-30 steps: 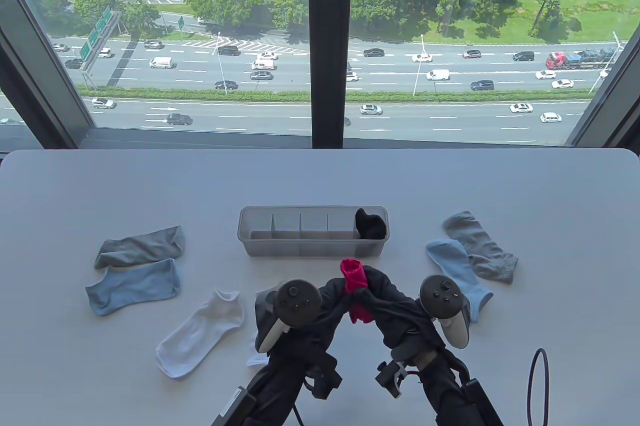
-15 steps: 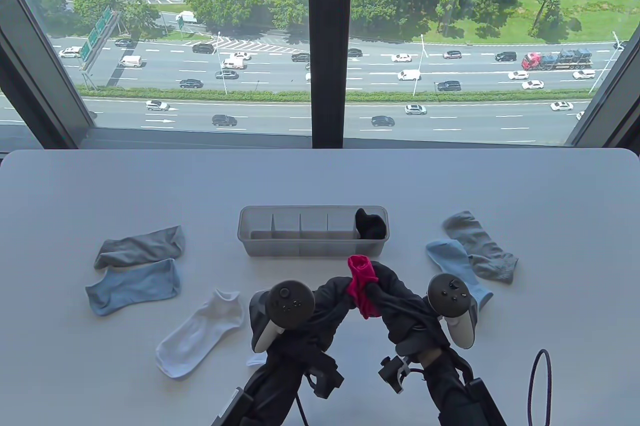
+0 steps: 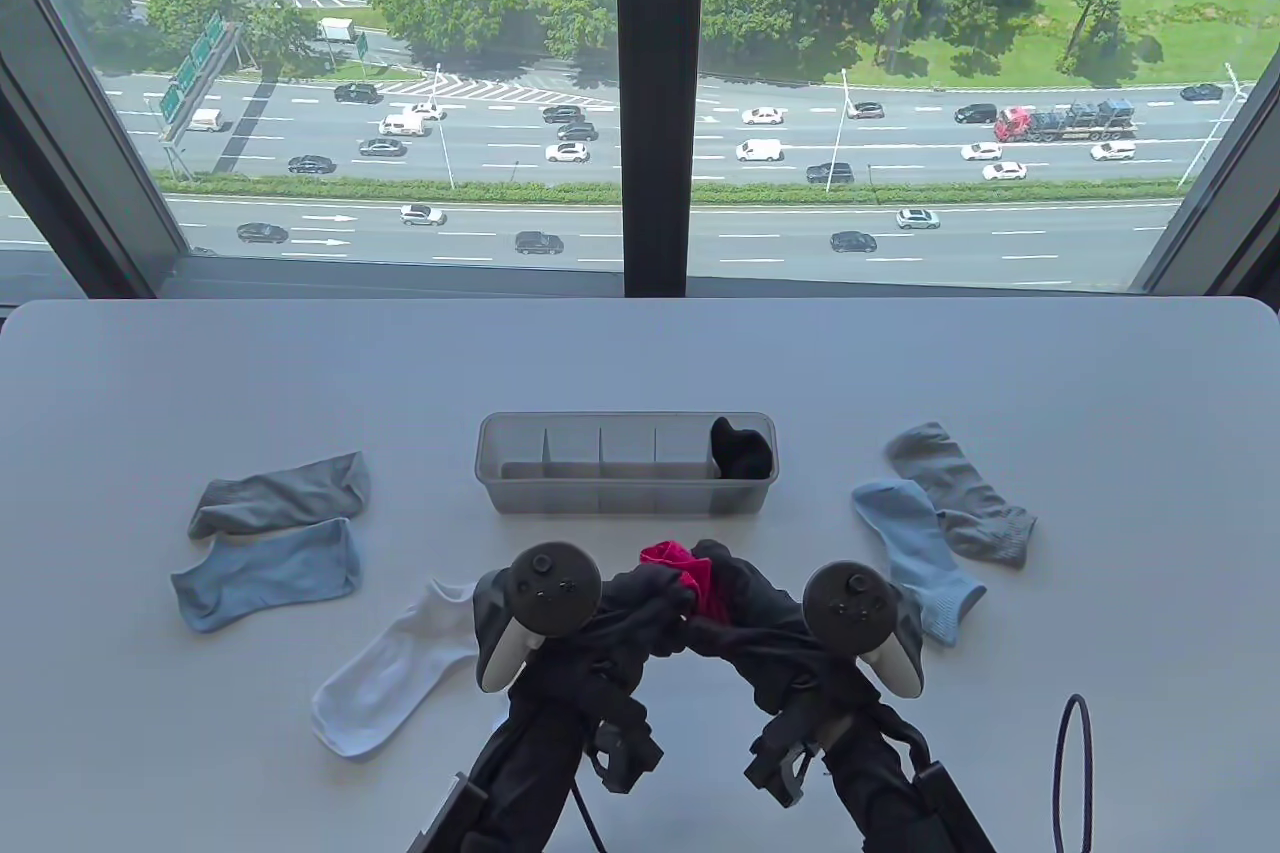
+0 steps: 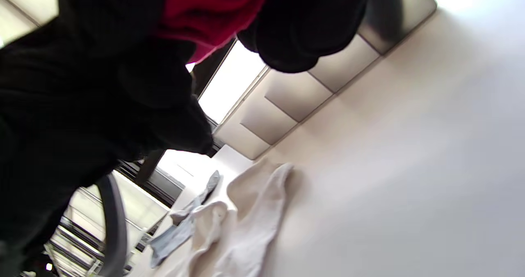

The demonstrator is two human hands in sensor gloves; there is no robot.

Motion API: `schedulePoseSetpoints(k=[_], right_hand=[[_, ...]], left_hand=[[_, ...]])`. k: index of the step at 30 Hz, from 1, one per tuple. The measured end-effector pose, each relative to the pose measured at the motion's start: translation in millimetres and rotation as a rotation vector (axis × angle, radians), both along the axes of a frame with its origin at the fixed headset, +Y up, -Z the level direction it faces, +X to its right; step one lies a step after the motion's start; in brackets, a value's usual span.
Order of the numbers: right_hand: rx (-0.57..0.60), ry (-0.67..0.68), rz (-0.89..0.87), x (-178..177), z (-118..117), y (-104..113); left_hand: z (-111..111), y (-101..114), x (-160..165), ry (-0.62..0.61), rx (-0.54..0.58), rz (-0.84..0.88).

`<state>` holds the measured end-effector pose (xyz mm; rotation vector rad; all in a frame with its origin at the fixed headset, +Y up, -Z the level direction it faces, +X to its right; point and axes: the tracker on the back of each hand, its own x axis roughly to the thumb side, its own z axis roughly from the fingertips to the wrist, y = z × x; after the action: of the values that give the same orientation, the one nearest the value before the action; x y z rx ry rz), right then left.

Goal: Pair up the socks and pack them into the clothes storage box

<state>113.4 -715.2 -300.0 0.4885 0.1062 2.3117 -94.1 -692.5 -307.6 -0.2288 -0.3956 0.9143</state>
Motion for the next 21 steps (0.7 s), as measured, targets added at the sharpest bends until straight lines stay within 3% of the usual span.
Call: schedulePoseSetpoints(k=[5,9,12,17,21], right_hand=[[-0.104,-0.049,-0.169,8,-4,-8],[-0.107,-0.049,-0.189,11,-4,-9],[-0.131,0.011,-0.206,4,-4,-5],[-0.181,0.139,-0.102,-11,-3,-4],[-0.180,0.173,0.062,-22,-2,-6]], left_hand=[[4,2,10,0.026,0.089,-0.261],[1,-1,8,0.198,0.198,-0.397],[-6,-7,-6,0.293,0.198,-0.340],[-8,-9,-21,0.328,0.210,-0.229],[-1,2,-6,0.190,0.263,-0.197]])
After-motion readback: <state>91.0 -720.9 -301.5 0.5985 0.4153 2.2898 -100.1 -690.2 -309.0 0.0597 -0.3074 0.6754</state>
